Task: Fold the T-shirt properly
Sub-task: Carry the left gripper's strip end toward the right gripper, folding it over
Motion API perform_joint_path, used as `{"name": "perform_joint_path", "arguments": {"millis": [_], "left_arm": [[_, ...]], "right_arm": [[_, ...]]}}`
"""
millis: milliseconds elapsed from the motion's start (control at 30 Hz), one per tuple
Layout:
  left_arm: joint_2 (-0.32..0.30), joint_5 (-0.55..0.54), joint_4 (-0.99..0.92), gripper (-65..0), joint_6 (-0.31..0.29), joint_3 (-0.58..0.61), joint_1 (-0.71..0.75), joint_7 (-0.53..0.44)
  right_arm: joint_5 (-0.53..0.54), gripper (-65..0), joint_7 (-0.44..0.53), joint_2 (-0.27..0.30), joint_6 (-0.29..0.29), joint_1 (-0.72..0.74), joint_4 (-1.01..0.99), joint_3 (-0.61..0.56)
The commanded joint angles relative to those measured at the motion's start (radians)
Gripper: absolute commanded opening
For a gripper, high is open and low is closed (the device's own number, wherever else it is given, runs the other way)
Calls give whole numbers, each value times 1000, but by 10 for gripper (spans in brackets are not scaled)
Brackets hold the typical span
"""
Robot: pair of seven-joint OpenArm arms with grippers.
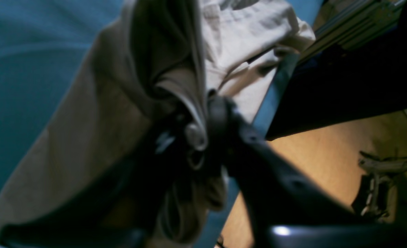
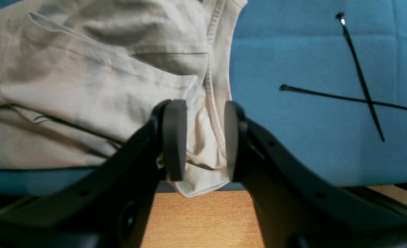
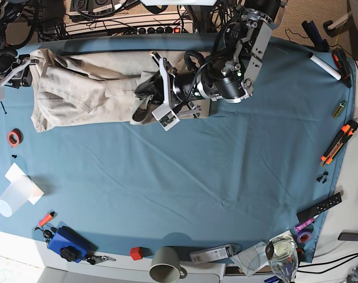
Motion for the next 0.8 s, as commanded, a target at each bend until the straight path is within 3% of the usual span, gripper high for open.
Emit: {"name": "perform_joint_path", "arguments": {"millis": [0, 100, 267, 467, 767], "left_arm": [[11, -23, 16, -423, -7, 2, -13, -29], [11, -23, 16, -354, -6, 2, -12, -28], [11, -23, 17, -354, -4, 1, -12, -24], [11, -19, 40, -363, 55, 0, -12, 59], [7, 106, 43, -580, 79, 1, 30, 107]], "right_arm": [[2, -461, 22, 23, 2, 3, 16, 10], [2, -461, 24, 23, 2, 3, 16, 10], [2, -461, 27, 23, 2, 3, 16, 10], [3, -461, 43, 23, 3, 3, 16, 10], [3, -461, 71, 24, 3, 6, 16, 10]]}}
